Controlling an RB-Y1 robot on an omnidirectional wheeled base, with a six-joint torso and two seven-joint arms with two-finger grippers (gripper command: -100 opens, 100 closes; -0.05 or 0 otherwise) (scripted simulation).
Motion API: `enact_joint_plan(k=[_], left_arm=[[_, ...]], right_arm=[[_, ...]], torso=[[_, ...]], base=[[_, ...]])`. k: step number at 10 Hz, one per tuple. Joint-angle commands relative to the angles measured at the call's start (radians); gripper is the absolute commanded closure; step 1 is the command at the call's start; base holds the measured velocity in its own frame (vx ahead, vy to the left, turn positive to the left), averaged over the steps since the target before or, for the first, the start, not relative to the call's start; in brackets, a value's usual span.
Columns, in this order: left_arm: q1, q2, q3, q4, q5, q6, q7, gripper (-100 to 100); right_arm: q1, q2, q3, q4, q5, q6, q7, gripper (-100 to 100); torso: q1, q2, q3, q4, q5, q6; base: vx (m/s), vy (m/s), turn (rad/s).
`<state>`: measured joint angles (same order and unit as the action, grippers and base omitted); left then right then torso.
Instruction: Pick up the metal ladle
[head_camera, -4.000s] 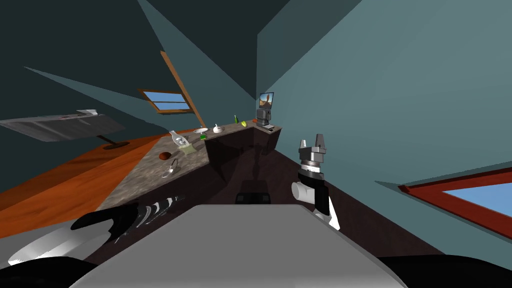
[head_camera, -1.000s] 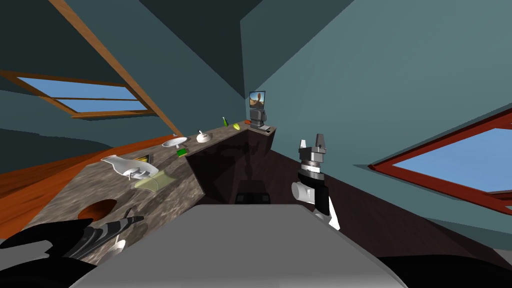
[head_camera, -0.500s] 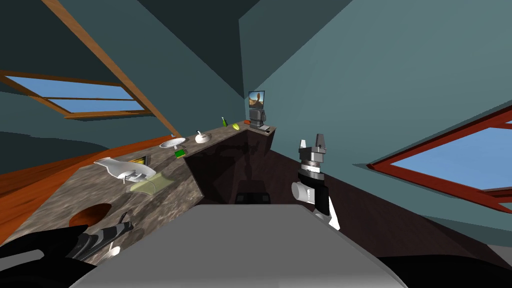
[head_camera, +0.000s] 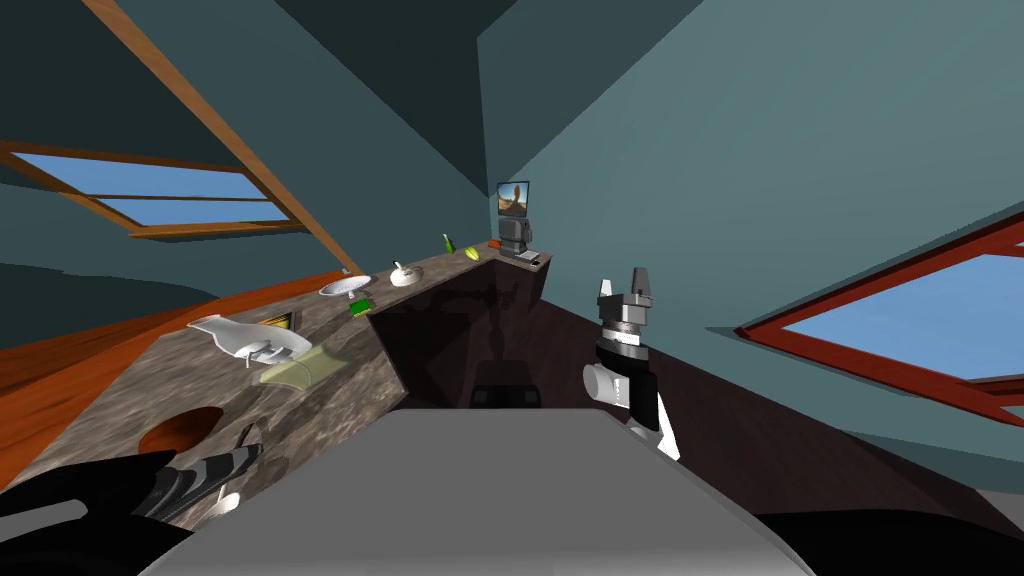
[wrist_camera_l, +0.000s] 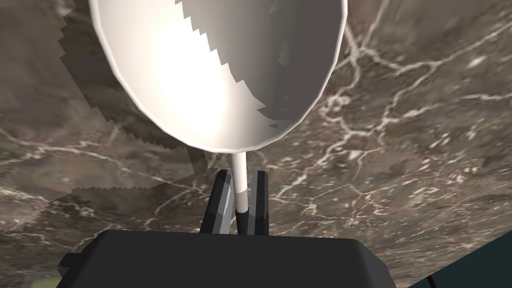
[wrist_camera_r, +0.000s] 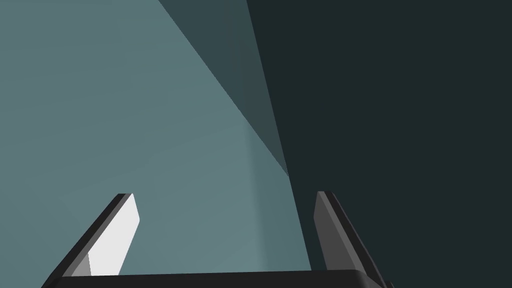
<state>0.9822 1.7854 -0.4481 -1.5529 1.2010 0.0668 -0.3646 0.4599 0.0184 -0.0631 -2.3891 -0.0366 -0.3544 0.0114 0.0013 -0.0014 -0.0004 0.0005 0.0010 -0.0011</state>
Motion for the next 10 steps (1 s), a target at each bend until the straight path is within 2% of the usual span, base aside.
enact_joint_plan(k=[1, 2, 3, 5, 6, 7, 9, 10], left_arm=[[-0.006, 0.031, -0.008, -0.010, 0.032, -0.006, -0.011, 100], [-0.006, 0.031, -0.008, -0.010, 0.032, -0.006, -0.011, 100], [-0.001, 0.061, -0.005, -0.023, 0.052, -0.010, -0.010, 100], [-0.001, 0.061, -0.005, -0.023, 0.052, -0.010, -0.010, 100], [0.005, 0.090, -0.003, -0.036, 0.073, -0.015, -0.009, 100], [0.005, 0.090, -0.003, -0.036, 0.073, -0.015, -0.009, 100], [0.013, 0.135, 0.000, -0.054, 0.103, -0.022, -0.007, 100], [-0.001, 0.120, -0.011, -0.047, 0.119, -0.018, -0.033, 100]], right_arm=[[0.000, 0.000, 0.000, 0.000, 0.000, 0.000, 0.000, 0], [0.000, 0.000, 0.000, 0.000, 0.000, 0.000, 0.000, 0], [0.000, 0.000, 0.000, 0.000, 0.000, 0.000, 0.000, 0], [0.000, 0.000, 0.000, 0.000, 0.000, 0.000, 0.000, 0], [0.000, 0.000, 0.000, 0.000, 0.000, 0.000, 0.000, 0], [0.000, 0.000, 0.000, 0.000, 0.000, 0.000, 0.000, 0], [0.000, 0.000, 0.000, 0.000, 0.000, 0.000, 0.000, 0], [0.000, 0.000, 0.000, 0.000, 0.000, 0.000, 0.000, 0]], torso=[[0.000, 0.000, 0.000, 0.000, 0.000, 0.000], [0.000, 0.001, 0.000, 0.000, 0.000, 0.000], [-0.001, 0.001, 0.001, 0.000, 0.000, 0.000], [-0.001, 0.001, 0.001, 0.000, 0.000, 0.000], [-0.001, 0.001, 0.000, 0.000, 0.000, 0.000], [-0.001, 0.001, 0.000, 0.000, 0.000, -0.001], [-0.001, 0.001, 0.000, 0.000, 0.000, -0.001], [-0.001, 0.001, 0.001, 0.000, 0.000, -0.001]], base=[[-0.019, -0.005, 0.053], [-0.023, -0.007, 0.030], [-0.023, -0.009, 0.035], [-0.015, -0.007, 0.007], [-0.013, -0.005, 0.045], [-0.014, -0.006, 0.019], [-0.020, -0.011, 0.036], [-0.010, -0.007, 0.006]])
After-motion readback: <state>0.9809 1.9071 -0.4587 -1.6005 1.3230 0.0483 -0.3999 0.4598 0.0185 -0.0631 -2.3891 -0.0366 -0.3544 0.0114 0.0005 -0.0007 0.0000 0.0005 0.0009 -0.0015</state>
